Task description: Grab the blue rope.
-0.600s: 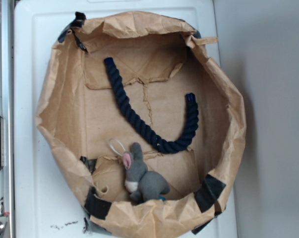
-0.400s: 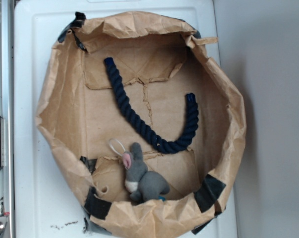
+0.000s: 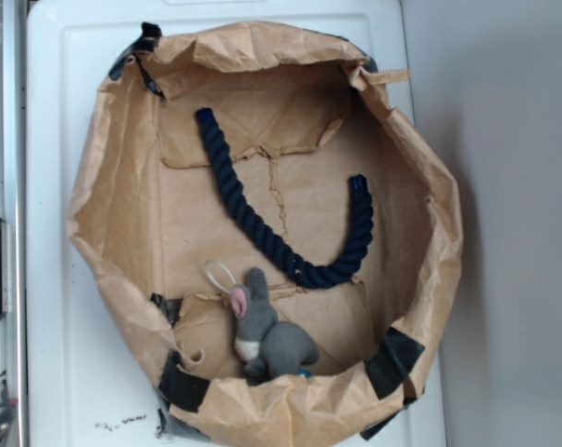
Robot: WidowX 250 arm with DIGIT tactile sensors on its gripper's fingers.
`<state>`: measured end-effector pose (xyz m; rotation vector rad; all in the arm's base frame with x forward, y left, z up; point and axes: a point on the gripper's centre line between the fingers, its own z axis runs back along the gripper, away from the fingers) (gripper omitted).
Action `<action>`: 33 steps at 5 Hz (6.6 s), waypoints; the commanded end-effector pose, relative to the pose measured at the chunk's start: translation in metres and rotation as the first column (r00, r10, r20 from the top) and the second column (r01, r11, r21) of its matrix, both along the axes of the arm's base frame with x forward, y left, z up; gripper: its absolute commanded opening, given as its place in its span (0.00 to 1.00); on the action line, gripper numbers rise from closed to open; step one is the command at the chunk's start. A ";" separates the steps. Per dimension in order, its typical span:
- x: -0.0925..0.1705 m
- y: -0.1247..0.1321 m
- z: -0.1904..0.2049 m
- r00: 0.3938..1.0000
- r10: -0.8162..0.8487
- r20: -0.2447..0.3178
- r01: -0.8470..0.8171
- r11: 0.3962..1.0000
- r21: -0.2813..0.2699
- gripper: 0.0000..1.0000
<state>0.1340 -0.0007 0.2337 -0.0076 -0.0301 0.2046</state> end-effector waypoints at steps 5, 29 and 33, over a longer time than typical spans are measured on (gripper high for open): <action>0.110 0.009 -0.021 0.956 -0.234 0.174 0.246 0.968 -0.048 1.00; 0.115 0.018 -0.211 0.635 -0.763 0.121 0.770 0.639 -0.009 1.00; 0.124 0.016 -0.206 0.654 -0.743 0.143 0.752 0.659 -0.019 0.00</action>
